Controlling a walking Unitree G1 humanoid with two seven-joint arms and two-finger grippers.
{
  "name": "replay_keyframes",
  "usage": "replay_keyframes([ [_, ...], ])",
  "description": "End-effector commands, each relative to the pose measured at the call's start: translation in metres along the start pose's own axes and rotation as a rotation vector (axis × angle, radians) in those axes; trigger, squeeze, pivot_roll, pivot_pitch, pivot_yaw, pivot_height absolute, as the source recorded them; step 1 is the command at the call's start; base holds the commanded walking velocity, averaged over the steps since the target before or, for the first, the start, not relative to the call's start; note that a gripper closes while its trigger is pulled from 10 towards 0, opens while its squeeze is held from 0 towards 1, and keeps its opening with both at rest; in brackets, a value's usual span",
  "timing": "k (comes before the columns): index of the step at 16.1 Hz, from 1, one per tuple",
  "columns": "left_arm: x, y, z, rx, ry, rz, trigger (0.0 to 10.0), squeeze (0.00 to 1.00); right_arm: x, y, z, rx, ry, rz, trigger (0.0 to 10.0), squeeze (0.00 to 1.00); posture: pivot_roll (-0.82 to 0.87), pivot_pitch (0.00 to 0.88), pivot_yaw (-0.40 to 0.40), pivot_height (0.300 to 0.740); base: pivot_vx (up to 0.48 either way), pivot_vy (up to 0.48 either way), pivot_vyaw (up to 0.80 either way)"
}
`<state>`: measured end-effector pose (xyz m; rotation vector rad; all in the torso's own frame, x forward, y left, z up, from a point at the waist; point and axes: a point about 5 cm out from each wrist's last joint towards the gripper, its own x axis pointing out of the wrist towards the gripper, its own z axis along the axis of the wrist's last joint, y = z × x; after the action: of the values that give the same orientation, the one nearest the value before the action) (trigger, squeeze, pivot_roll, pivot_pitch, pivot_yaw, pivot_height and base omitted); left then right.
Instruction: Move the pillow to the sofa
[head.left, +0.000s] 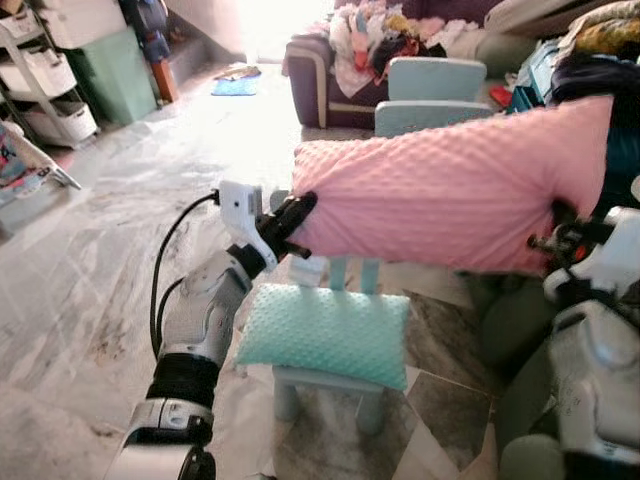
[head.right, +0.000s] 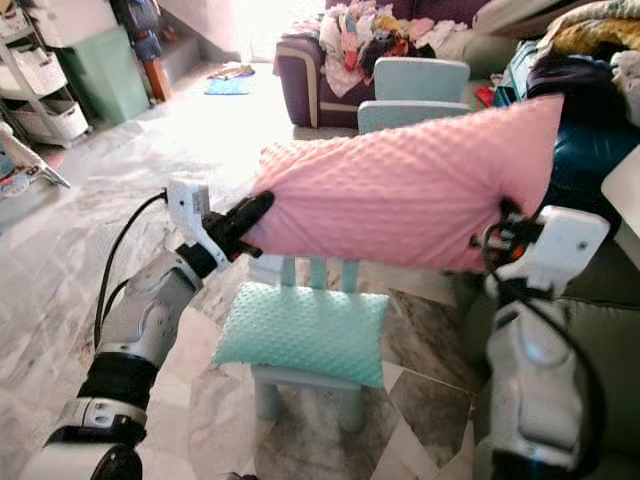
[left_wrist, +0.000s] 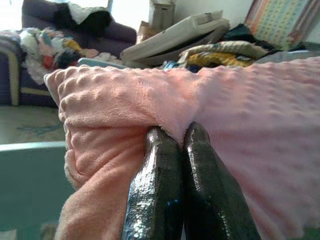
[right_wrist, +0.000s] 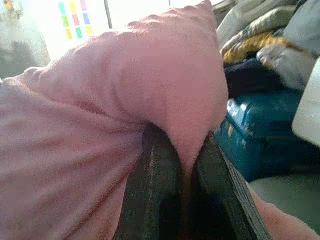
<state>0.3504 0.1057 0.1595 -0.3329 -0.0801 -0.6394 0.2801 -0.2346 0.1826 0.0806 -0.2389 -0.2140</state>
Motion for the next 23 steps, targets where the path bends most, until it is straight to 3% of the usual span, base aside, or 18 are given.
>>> replay_keyframes([
  [1, -0.006, 0.009, 0.005, 0.008, -0.015, 0.059, 0.0, 0.00, -0.002, 0.006, 0.007, 0.004, -0.026, 0.006, 0.0, 0.00, -0.18, 0.020, 0.021, 0.740, 0.000, 0.000, 0.00],
  [3, -0.018, 0.016, -0.004, 0.011, 0.002, 0.110, 0.0, 0.00, -0.010, 0.017, -0.008, 0.032, 0.027, 0.022, 0.0, 0.00, -0.17, 0.030, 0.011, 0.740, 0.000, 0.000, 0.00],
  [8, -0.040, 0.009, -0.030, 0.002, 0.097, 0.109, 0.0, 0.00, -0.023, 0.023, -0.024, 0.068, 0.106, 0.017, 0.0, 0.00, -0.16, 0.062, -0.001, 0.740, 0.000, 0.000, 0.00],
  [14, -0.035, 0.009, -0.020, -0.070, 0.103, 0.176, 0.0, 0.00, -0.021, 0.020, -0.024, 0.063, 0.119, 0.023, 0.0, 0.00, -0.16, 0.075, -0.008, 0.740, 0.000, 0.000, -0.53],
  [23, -0.034, -0.003, -0.020, -0.101, 0.121, 0.160, 0.0, 0.00, -0.020, 0.023, -0.021, 0.066, 0.131, 0.053, 0.0, 0.00, -0.16, 0.082, -0.016, 0.740, 0.000, 0.000, -0.80],
])
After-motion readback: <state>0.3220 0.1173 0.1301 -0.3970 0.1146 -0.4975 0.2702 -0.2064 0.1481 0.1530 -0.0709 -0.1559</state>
